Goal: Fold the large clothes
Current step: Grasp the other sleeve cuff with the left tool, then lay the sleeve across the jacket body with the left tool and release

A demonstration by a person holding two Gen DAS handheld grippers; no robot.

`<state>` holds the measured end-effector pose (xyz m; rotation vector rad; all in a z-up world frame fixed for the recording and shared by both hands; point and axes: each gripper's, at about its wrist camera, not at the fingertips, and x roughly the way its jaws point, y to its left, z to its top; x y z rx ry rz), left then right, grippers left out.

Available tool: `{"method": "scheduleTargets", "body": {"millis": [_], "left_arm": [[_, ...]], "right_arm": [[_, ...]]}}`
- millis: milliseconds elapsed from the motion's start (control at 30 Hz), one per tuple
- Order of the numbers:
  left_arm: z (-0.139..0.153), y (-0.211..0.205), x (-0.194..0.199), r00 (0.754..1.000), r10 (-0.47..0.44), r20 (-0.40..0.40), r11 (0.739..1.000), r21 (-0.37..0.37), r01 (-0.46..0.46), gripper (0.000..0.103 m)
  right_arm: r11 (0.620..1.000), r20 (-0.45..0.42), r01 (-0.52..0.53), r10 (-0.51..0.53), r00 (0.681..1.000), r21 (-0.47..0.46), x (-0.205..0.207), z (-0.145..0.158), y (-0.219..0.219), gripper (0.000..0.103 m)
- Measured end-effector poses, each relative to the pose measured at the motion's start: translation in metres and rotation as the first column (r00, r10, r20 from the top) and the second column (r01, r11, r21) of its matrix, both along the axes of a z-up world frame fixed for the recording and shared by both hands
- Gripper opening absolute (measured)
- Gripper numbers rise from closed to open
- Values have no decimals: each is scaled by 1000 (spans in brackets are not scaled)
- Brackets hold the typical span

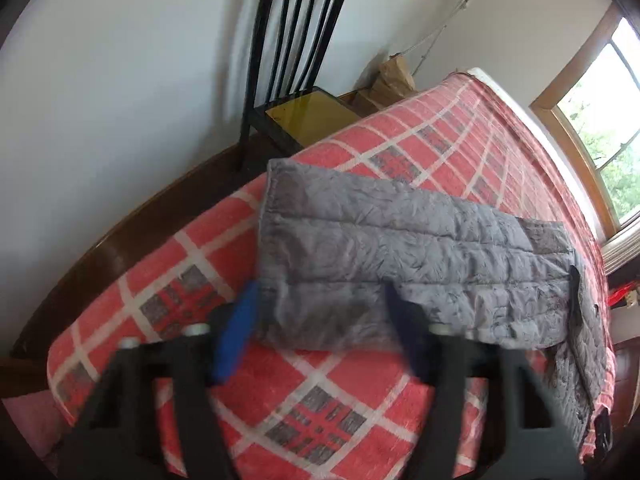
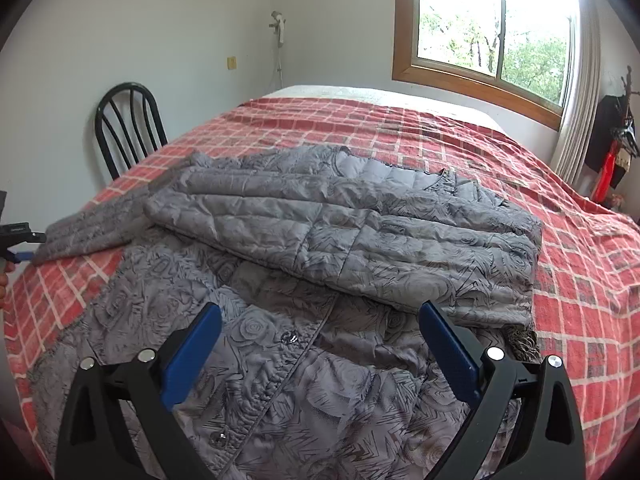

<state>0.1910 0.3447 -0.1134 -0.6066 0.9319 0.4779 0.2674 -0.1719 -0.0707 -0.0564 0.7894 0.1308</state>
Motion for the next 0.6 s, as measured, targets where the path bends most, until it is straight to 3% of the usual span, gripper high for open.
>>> {"method": "scheduleTargets", "body": {"millis": [33, 100, 167, 233, 467, 600], "left_arm": [[-1, -1, 0, 1000, 2, -10, 1000, 23, -2, 38], [-3, -3, -1, 1000, -2, -13, 999, 38, 3, 31], [-3, -5, -2, 1000, -17, -11, 998, 62, 18, 15], [2, -5, -5, 1000, -16, 13, 997, 75, 15, 7], [50, -22, -13, 984, -64, 166, 995, 86, 50, 3], [100, -69, -6, 945, -197, 262, 976, 147, 162, 3]], "right_arm": [[1000, -2, -2, 2, 1000, -5, -1, 0, 1, 99], [1000, -1, -7, 7, 1000, -18, -5, 3, 3, 99], [1000, 6, -9, 9, 1000, -27, -11, 5, 5, 99], [999, 2, -8, 8, 1000, -33, -15, 4, 6, 99], [999, -14, -1, 0, 1000, -54, -16, 0, 8, 99], [999, -17, 15, -15, 1000, -51, -17, 2, 4, 99]]}}
